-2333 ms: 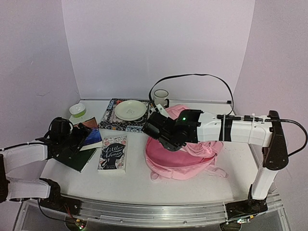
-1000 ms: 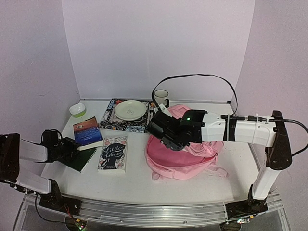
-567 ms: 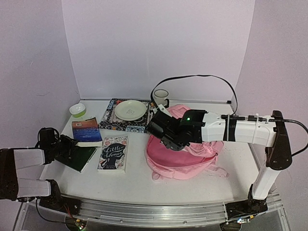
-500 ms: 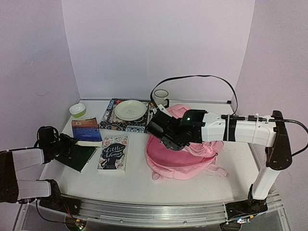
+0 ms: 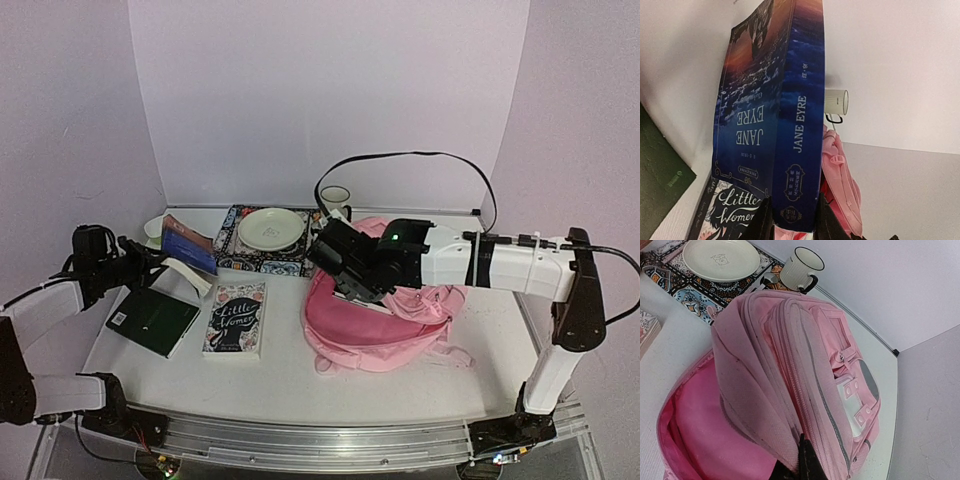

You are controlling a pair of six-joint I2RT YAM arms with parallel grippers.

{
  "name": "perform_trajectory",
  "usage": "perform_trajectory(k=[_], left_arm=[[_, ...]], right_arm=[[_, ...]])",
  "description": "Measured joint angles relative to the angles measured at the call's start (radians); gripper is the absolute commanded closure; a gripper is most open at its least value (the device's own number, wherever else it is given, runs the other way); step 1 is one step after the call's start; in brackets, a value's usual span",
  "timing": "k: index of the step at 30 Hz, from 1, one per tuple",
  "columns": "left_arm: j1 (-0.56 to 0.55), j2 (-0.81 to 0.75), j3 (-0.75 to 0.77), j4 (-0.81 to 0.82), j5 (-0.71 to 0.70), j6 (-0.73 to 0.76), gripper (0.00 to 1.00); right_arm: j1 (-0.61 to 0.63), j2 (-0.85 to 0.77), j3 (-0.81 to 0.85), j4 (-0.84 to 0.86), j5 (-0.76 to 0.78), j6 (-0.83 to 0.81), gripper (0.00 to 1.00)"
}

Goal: Pack the student bag
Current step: Pick up the book at the corner of the board, then place the largest pocket of the student bag.

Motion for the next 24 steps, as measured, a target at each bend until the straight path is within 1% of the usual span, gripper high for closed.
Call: perform_trajectory(k=[3,8,11,16,20,21,24], left_arm=[[-0.036,-0.006,0.028,-0.011,0.041,0.001,1.0],[-0.151,-0.023,0.077,-0.033,0.117,0.007,1.0],[-0.199,-0.032,0.101,-0.036,0.175,0.012,1.0],[-0.246,-0.042,0.135,-0.042,0.24,0.043,1.0],[-0.257,-0.049,0.147,-0.041,0.268,0.079,1.0],[-0.258,-0.048,0.149,-0.041,0.275,0.089,1.0],[-0.27,-0.041,0.155,-0.042,0.286,0.124,1.0]], right_arm=[[-0.016,0.0,0.006,0.005,-0.013,-0.007,1.0],[-0.044,0.0,0.015,0.015,-0.038,-0.017,1.0],[-0.058,0.0,0.015,0.028,-0.057,-0.02,1.0],[-0.072,0.0,0.015,0.045,-0.09,-0.02,1.0],[-0.076,0.0,-0.001,0.07,-0.12,-0.012,1.0],[-0.076,0.0,-0.013,0.08,-0.132,-0.007,0.99],[-0.076,0.0,-0.057,0.106,-0.182,0.015,0.93]])
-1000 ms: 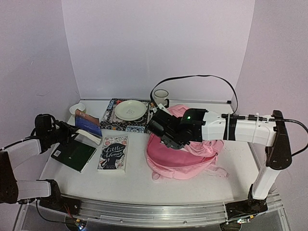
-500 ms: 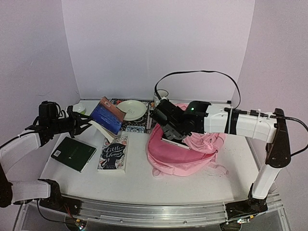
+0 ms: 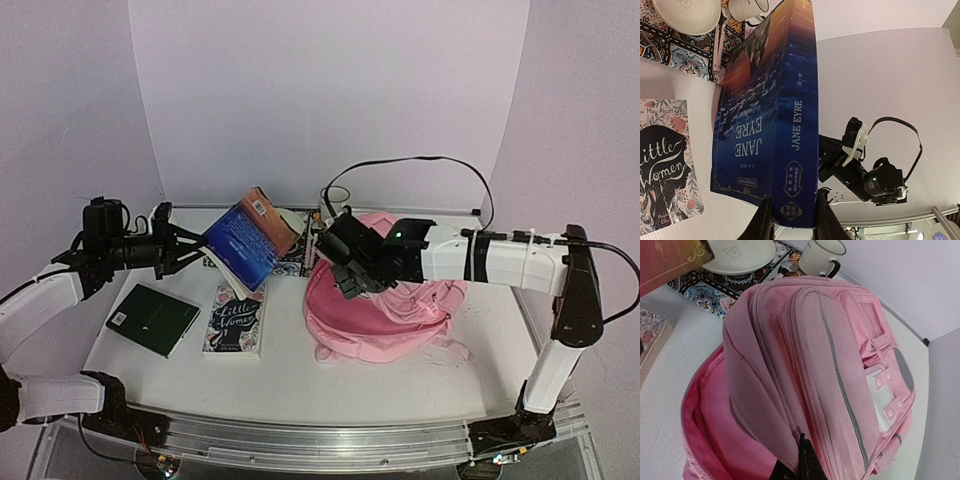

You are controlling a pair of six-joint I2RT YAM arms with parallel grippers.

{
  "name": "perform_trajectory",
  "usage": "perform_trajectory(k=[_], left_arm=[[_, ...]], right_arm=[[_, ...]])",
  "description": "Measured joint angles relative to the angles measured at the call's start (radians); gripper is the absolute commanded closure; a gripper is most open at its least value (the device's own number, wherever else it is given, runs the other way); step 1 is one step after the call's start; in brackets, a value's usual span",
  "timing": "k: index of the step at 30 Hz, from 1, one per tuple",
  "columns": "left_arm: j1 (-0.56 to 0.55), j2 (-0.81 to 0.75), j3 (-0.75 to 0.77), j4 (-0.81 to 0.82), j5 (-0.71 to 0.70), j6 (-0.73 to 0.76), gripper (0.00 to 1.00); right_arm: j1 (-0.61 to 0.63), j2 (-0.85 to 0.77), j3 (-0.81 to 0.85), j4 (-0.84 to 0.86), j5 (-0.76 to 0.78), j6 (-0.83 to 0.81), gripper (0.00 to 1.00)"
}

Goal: Pack the student bag
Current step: Place the largest pocket of the student bag, then pass from the left arm to the right

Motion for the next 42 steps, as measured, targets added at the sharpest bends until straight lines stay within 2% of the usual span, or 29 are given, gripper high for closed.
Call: perform_trajectory(k=[3,7,13,25,30,36,42], left_arm=[[-0.034,0.028,0.011,0.002,0.004,0.04,1.0],[-0.095,0.074,0.025,0.0,0.006,0.079,1.0],[-0.138,0.114,0.06,-0.016,0.007,0.121,1.0],[-0.238,0.203,0.154,-0.01,-0.02,0.268,1.0],[-0.248,0.239,0.179,-0.024,-0.005,0.279,1.0],[-0.257,0.246,0.214,-0.025,0.012,0.285,1.0],[-0.313,0.276,0.232,-0.008,0.046,0.32,1.0]], right_arm=[[0.0,0.001,-0.042,0.027,-0.049,0.017,0.85],[-0.002,0.001,-0.092,0.047,-0.114,0.023,0.65],[-0.033,-0.01,-0.141,0.065,-0.224,0.026,0.4],[-0.139,-0.286,-0.221,0.141,-0.482,0.016,0.05],[-0.217,-0.344,-0.294,0.21,-0.617,0.009,0.02],[-0.388,-0.358,-0.402,0.339,-0.842,0.014,0.02],[-0.456,-0.348,-0.4,0.44,-1.058,-0.024,0.02]])
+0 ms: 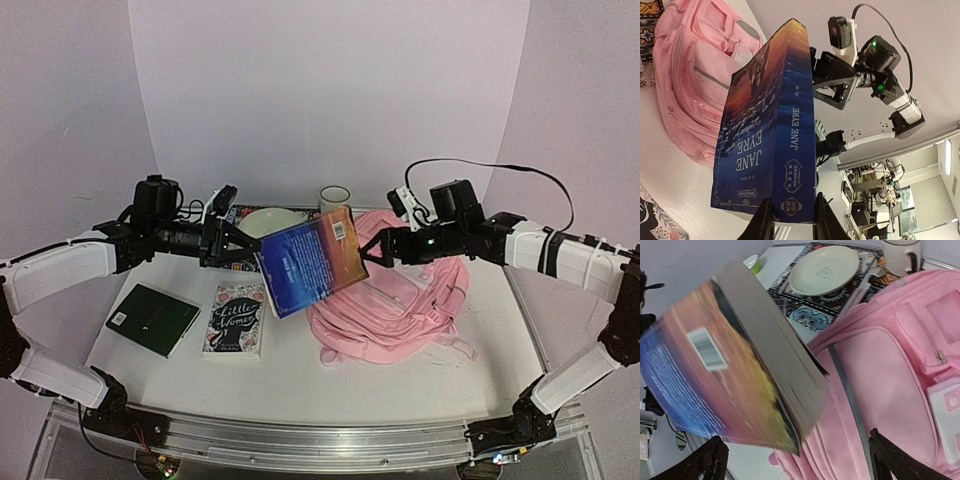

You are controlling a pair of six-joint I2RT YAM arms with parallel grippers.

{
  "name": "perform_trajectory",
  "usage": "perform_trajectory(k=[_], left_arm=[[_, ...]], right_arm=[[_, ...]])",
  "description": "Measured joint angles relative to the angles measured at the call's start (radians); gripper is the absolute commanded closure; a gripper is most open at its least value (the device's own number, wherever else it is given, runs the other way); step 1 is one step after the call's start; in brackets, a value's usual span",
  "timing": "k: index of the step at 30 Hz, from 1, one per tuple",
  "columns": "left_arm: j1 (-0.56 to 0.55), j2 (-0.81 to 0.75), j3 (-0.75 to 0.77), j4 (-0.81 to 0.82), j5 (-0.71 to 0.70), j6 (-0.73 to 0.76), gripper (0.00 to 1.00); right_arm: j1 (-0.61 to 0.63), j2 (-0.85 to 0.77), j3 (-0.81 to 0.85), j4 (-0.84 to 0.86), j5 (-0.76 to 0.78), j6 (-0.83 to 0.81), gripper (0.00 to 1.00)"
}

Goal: Pack the student bag
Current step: Pass from the left arm to the right

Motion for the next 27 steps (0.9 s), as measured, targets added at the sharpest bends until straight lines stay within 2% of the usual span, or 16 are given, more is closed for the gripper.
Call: perform_trajectory(k=[14,17,20,23,25,27], left_arm=[[-0.063,0.018,0.036,-0.007,0.049,0.052,1.0],[-0.07,0.018,0.046,0.002,0.063,0.06,1.0],[-0.08,0.022,0.05,0.013,0.074,0.062,1.0],[-0.086,0.031,0.051,0.02,0.087,0.072,1.0],[-0.088,0.034,0.051,0.02,0.091,0.087,1.0],[-0.088,0.034,0.051,0.021,0.093,0.105,1.0]], right_arm=[[-0.073,0.13,0.07,0.06,-0.429,-0.158,0.02],[-0.073,0.154,0.075,0.059,-0.528,-0.182,0.06],[-0.072,0.166,0.08,0.059,-0.603,-0.204,0.17],[-0.073,0.167,0.084,0.06,-0.663,-0.222,0.32],[-0.073,0.167,0.085,0.059,-0.698,-0.232,0.46],[-0.074,0.167,0.088,0.058,-0.733,-0.246,0.68]])
